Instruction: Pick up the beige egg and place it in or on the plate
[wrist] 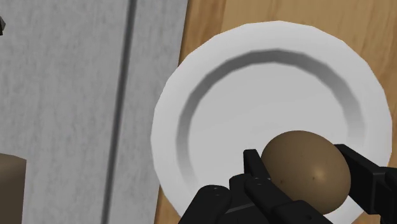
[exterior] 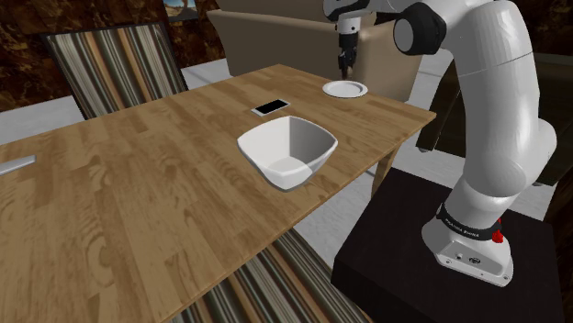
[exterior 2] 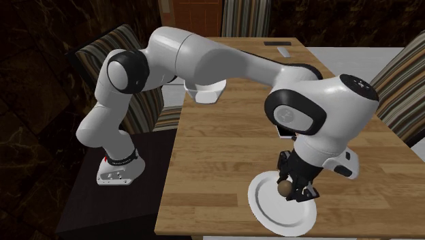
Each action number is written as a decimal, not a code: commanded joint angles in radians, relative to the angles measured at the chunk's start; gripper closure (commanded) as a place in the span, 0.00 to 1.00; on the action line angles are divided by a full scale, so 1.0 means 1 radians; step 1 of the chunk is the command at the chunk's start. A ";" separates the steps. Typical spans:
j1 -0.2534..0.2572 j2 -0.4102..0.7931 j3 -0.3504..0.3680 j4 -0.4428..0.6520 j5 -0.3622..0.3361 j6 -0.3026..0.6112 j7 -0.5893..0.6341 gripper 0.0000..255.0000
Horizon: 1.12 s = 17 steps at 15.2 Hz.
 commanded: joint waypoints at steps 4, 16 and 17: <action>0.010 0.002 0.002 -0.065 0.002 0.066 -0.003 1.00; 0.012 0.004 0.003 -0.083 0.004 0.085 -0.004 0.00; 0.012 0.004 0.003 -0.083 0.004 0.085 -0.004 0.00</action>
